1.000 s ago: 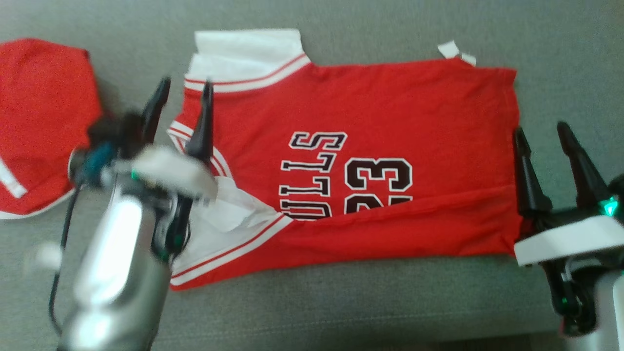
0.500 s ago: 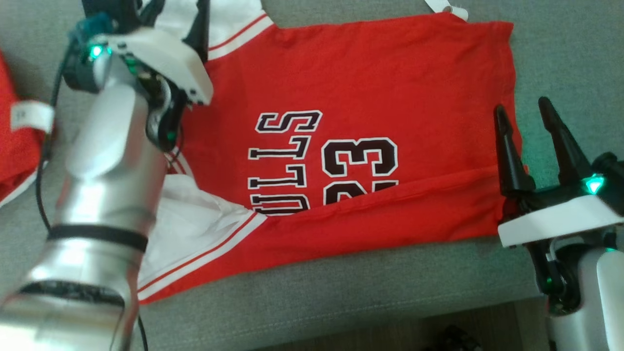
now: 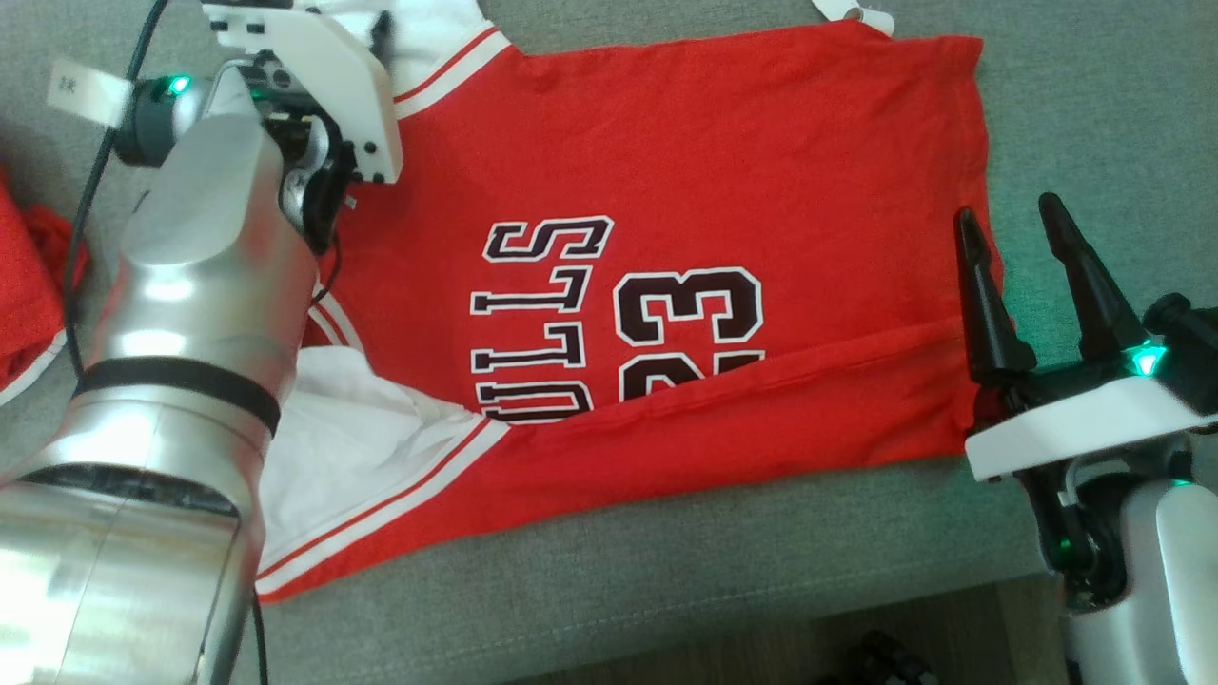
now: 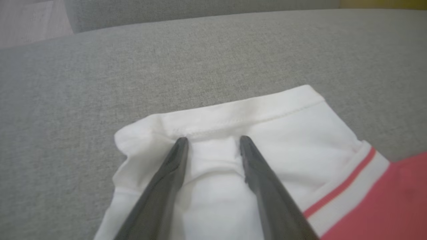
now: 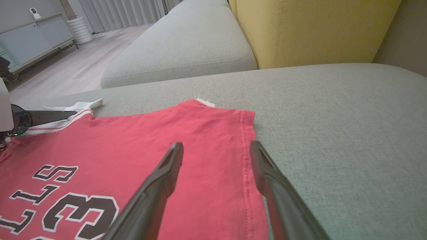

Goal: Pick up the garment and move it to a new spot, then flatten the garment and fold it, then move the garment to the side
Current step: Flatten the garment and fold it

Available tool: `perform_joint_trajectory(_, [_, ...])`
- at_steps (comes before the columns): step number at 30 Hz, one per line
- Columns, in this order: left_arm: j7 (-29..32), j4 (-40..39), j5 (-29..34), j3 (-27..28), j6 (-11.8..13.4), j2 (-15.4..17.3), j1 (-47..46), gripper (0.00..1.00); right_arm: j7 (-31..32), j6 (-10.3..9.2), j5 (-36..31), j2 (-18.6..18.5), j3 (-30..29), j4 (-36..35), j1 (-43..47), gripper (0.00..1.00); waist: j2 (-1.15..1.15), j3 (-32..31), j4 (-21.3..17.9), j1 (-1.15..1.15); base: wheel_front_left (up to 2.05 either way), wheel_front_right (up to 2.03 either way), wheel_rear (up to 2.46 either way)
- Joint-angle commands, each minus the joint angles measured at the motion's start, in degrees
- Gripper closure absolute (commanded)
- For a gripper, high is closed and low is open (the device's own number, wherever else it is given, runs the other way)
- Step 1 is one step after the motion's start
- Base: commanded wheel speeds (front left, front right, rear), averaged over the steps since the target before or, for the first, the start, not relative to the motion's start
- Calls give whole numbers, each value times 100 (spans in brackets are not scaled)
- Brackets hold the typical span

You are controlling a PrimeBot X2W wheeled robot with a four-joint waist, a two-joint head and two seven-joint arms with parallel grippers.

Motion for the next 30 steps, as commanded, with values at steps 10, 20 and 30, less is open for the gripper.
perform_joint_trajectory(10, [-780,166,73,-121,181,77,209,100,166,-5,153,-329,-61,295,-436,0,0,-160,31,0,0,0,0])
perform_joint_trajectory(20, [-1710,-69,-177,-284,20,6,328,100,351,-5,727,-1005,124,2135,-1927,0,0,-146,355,0,0,0,0])
perform_joint_trajectory(30, [-1863,-672,-704,-917,109,3,536,100,369,-5,1193,-1228,700,3754,-3041,0,0,-64,560,0,0,0,0])
